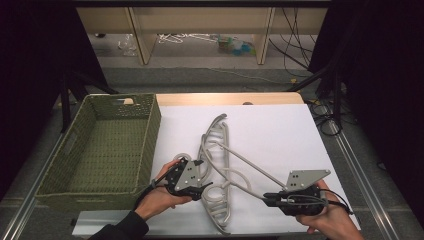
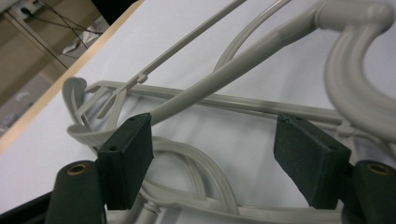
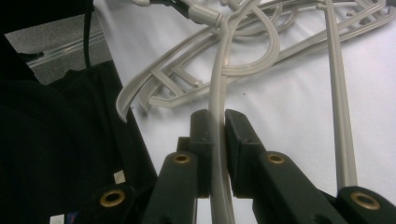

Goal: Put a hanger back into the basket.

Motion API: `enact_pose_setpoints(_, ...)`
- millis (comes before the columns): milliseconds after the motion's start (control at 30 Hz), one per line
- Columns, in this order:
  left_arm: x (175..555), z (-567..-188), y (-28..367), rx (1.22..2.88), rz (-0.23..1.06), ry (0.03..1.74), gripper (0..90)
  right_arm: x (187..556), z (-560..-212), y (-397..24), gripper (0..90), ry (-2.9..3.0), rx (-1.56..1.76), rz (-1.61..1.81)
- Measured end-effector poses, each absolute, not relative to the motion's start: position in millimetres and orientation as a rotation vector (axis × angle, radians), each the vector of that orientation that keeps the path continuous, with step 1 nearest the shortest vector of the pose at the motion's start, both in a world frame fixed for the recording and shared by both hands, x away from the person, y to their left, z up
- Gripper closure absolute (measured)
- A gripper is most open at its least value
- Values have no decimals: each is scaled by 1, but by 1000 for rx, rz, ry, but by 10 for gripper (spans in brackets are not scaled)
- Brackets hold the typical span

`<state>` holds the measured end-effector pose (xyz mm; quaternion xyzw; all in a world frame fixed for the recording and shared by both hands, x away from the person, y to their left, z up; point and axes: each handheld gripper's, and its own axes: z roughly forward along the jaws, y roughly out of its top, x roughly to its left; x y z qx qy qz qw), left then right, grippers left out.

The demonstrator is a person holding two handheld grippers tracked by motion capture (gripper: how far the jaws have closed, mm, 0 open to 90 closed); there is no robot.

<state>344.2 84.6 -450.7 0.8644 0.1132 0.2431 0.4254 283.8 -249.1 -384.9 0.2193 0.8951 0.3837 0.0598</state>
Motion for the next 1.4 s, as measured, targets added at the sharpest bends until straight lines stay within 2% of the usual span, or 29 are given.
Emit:
enact_pose_setpoints(400, 360, -450, 72, 2168, 625, 92, 380, 284, -386, -249, 824, 2720, 654, 1165)
enact_pose_setpoints(733, 370, -450, 56, 2210, 644, -69, 558, 284, -388, -250, 820, 2741, 646, 1170)
enact_pose_setpoints(833, 368, -447, 52, 2235, 677, -159, 621, 287, -390, -252, 821, 2745, 659, 1171)
enact_pose_setpoints(1100, 365, -427, 45, 2203, 773, -272, 687, 290, -385, -264, 822, 2725, 674, 1170)
enact_pose_setpoints(1233, 363, -417, 41, 2210, 777, -289, 721, 293, -378, -272, 762, 2653, 704, 1154)
enact_pose_setpoints(1300, 362, -411, 42, 2210, 729, -270, 751, 295, -373, -274, 669, 2592, 735, 1107)
enact_pose_setpoints(1333, 361, -407, 41, 2232, 743, -262, 758, 295, -370, -274, 624, 2573, 750, 1066)
enact_pose_setpoints(1400, 359, -403, 40, 2267, 729, -256, 768, 294, -365, -273, 567, 2533, 768, 1049)
